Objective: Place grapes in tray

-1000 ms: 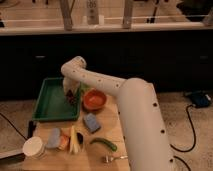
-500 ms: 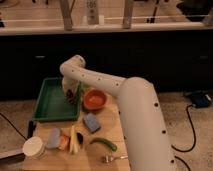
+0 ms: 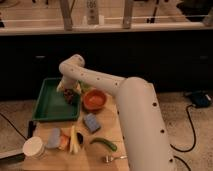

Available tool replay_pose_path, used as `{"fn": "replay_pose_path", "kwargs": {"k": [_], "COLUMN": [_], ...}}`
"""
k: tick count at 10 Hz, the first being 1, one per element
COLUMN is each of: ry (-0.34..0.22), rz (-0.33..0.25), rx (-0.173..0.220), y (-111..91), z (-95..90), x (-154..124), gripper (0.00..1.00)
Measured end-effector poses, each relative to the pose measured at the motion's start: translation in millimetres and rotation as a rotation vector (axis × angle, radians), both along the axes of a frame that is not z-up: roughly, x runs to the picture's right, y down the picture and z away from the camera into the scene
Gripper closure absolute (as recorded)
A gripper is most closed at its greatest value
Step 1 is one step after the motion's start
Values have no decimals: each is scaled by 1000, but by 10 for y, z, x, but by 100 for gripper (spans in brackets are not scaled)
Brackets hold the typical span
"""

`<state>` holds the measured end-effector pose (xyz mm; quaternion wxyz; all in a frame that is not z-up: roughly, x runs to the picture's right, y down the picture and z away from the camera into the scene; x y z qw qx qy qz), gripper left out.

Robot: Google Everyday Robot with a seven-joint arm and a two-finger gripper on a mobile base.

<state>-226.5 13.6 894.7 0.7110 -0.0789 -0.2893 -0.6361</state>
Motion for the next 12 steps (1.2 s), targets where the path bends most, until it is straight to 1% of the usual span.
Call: {"fn": "replay_pose_path", "kwargs": {"k": [3, 7, 12], "ry": [-15, -31, -32], "rz": [-3, -2, -2], "rx": [-6, 12, 14], "y": [-7, -30, -31], "z": [-8, -43, -44], "x": [-9, -18, -17], "gripper": [20, 20, 20]}}
